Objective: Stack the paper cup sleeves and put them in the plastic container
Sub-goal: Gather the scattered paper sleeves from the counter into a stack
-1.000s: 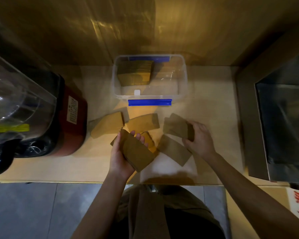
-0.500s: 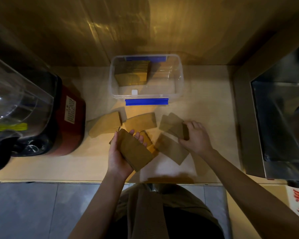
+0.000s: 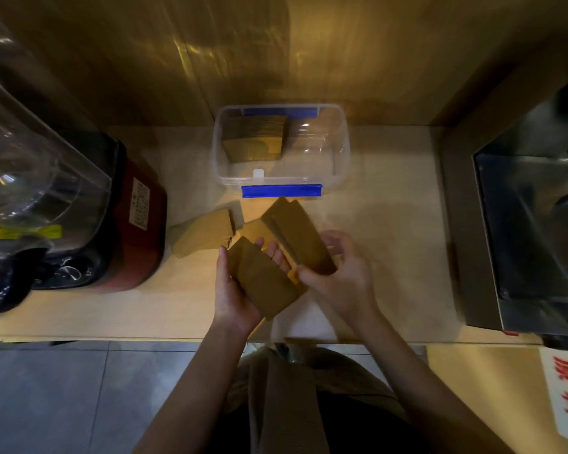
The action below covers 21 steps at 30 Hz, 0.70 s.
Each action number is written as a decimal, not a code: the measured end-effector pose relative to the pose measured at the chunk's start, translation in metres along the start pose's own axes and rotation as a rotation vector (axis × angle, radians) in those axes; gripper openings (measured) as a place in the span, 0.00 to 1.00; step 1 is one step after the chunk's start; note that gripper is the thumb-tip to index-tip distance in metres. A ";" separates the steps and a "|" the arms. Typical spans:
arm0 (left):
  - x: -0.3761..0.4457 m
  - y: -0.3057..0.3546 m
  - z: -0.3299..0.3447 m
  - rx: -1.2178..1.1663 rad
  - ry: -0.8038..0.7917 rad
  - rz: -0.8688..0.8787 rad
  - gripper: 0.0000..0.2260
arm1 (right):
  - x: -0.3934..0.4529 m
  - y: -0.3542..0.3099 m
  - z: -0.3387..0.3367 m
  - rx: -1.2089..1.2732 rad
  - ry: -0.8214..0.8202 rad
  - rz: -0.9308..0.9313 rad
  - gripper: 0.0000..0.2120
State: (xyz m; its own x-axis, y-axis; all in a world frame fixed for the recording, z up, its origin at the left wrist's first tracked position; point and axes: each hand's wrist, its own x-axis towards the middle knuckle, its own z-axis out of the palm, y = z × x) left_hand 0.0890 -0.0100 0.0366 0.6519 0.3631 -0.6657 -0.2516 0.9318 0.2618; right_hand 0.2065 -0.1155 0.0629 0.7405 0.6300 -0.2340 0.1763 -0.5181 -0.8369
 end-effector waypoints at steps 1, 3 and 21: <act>-0.002 0.000 0.001 0.035 0.000 -0.001 0.32 | -0.008 -0.006 0.006 0.020 -0.005 -0.045 0.25; -0.007 -0.002 0.001 0.065 -0.001 -0.015 0.38 | -0.019 -0.010 0.018 -0.067 0.052 -0.173 0.27; -0.005 -0.007 -0.016 -0.010 -0.229 0.035 0.26 | -0.044 -0.002 0.043 -0.413 -0.064 -0.327 0.24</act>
State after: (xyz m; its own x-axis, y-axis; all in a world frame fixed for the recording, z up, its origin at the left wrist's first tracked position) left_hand 0.0762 -0.0184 0.0273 0.7876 0.3863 -0.4800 -0.2834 0.9189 0.2744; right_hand 0.1457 -0.1172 0.0539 0.5653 0.8242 -0.0340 0.6416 -0.4652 -0.6100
